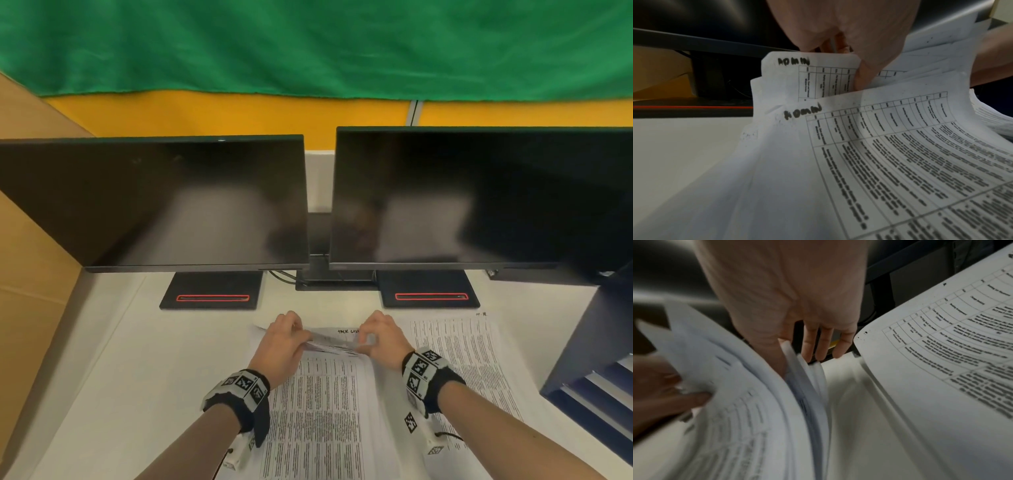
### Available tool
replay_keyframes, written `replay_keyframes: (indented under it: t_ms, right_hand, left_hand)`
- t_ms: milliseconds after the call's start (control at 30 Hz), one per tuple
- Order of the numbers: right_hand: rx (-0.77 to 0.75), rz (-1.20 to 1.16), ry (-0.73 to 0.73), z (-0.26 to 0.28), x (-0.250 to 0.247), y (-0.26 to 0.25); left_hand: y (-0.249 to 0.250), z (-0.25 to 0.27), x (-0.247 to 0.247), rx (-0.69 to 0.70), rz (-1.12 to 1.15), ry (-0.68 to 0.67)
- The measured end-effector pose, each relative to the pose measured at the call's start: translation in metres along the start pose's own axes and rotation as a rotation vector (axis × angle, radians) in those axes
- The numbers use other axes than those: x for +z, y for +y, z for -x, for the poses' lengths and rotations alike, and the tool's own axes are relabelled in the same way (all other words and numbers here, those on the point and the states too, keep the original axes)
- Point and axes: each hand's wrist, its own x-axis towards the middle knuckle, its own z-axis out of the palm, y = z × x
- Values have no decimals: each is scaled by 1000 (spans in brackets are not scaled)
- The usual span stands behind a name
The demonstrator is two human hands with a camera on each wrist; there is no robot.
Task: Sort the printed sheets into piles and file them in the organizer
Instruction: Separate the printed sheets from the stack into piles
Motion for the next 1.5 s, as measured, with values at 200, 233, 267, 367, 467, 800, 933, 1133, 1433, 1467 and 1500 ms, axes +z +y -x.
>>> replay_keyframes:
  t_ms: [200, 233, 267, 367, 467, 800, 933, 1133, 1433, 1467, 1500]
  right_hand:
    - [-50, -247, -99, 9, -5, -2]
    - [-36, -241, -106, 9, -5, -1]
    - [-18, -233, -116, 9, -6, -2]
    - [34, -281, -148, 8, -7, -8]
    - [123, -377, -111, 6, -9, -12]
    - [98, -665, -158, 15, -5, -16]
    - [157, -492, -117, 7, 1, -3]
    - [168, -33, -20, -2, 8, 6]
    - [60, 109, 106, -18, 2, 2]
    - [64, 115, 111, -19, 1, 3]
    - [71, 116, 112, -19, 0, 4]
  left_hand:
    - [5, -5, 4, 47, -54, -134]
    - [6, -5, 3, 41, -52, -148]
    - [6, -5, 3, 27, -50, -161]
    - [7, -5, 1, -3, -43, -180]
    - [8, -3, -1, 3, -36, -169]
    - [8, 0, 0, 6, 65, -130]
    - [0, 4, 9, 57, 7, -87]
    - [-3, 15, 10, 88, 38, 2]
    - [0, 24, 6, 80, 69, 58]
    - [-1, 24, 6, 82, 68, 66]
    - [-1, 24, 7, 83, 65, 73]
